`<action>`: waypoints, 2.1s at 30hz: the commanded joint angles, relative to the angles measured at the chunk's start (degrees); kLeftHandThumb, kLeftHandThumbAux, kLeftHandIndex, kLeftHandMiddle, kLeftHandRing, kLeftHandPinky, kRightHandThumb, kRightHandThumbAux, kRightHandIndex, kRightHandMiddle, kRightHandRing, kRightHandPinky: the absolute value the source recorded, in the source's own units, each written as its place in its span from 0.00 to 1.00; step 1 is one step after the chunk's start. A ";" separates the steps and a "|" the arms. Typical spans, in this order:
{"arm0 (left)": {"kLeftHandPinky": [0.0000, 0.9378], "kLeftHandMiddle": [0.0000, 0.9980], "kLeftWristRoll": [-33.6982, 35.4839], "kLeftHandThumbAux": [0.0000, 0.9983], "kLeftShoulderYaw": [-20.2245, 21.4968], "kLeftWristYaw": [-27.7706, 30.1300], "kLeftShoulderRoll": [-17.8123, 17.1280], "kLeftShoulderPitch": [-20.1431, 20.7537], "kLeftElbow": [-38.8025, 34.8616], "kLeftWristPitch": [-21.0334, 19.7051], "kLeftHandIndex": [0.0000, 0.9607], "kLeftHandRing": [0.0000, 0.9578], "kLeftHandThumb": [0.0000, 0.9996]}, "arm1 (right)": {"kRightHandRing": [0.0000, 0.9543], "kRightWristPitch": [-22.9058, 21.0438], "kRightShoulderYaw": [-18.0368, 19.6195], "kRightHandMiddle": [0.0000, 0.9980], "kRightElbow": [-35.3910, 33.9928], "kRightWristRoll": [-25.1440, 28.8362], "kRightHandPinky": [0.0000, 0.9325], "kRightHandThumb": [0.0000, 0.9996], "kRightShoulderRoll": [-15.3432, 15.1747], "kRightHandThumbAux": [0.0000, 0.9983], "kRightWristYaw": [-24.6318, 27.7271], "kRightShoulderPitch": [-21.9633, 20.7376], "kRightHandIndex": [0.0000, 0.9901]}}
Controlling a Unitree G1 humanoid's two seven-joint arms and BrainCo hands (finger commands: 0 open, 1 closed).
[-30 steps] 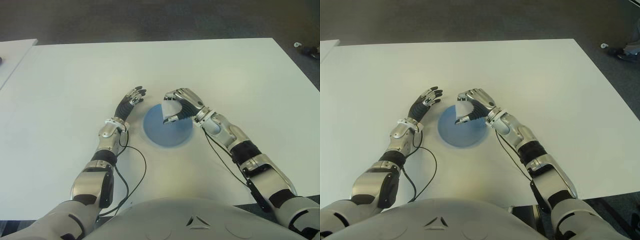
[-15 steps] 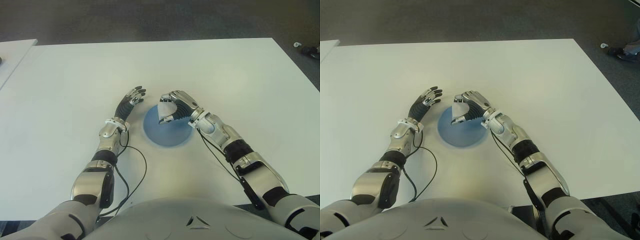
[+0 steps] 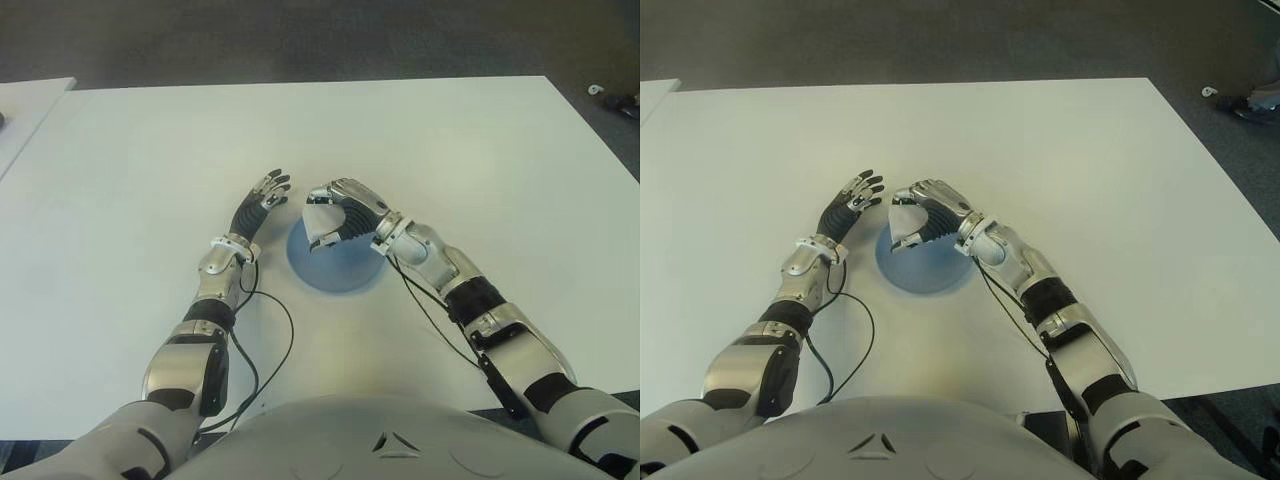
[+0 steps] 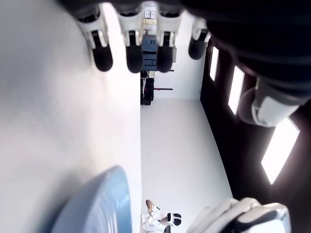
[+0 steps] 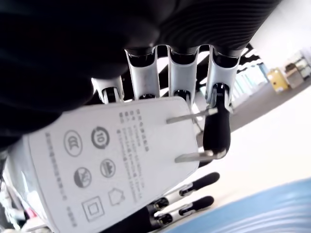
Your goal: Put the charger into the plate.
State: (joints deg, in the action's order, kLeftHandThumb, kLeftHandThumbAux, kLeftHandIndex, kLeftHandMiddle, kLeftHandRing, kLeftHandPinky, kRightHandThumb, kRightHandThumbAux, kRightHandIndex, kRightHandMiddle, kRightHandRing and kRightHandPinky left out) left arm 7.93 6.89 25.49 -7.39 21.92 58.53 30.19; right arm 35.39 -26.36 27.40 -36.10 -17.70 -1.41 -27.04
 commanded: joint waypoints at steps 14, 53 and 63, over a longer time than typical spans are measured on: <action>0.19 0.17 0.43 0.46 0.74 1.80 0.38 -1.36 2.62 -3.21 0.10 0.17 0.00 | 0.00 -3.01 -0.49 0.00 -4.36 -3.16 0.00 0.28 -5.37 0.09 6.19 -0.41 0.00; 0.19 0.20 1.64 0.43 1.47 5.73 -0.65 -0.95 3.10 -5.70 0.06 0.20 0.00 | 0.00 -10.62 15.32 0.00 1.33 18.45 0.00 0.20 4.90 0.22 3.55 4.44 0.00; 0.19 0.21 1.05 0.43 1.16 4.58 -0.49 -1.19 2.95 -4.85 0.06 0.21 0.00 | 0.00 -13.12 28.70 0.00 11.55 41.61 0.00 0.18 13.76 0.53 9.31 4.78 0.00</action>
State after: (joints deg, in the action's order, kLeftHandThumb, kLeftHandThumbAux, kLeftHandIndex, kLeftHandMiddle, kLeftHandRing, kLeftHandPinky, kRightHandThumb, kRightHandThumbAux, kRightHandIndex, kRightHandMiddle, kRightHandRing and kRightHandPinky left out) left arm 10.08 8.50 30.65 -8.12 23.52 59.18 27.60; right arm 25.32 -2.35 36.17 -2.36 -6.38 5.43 -23.45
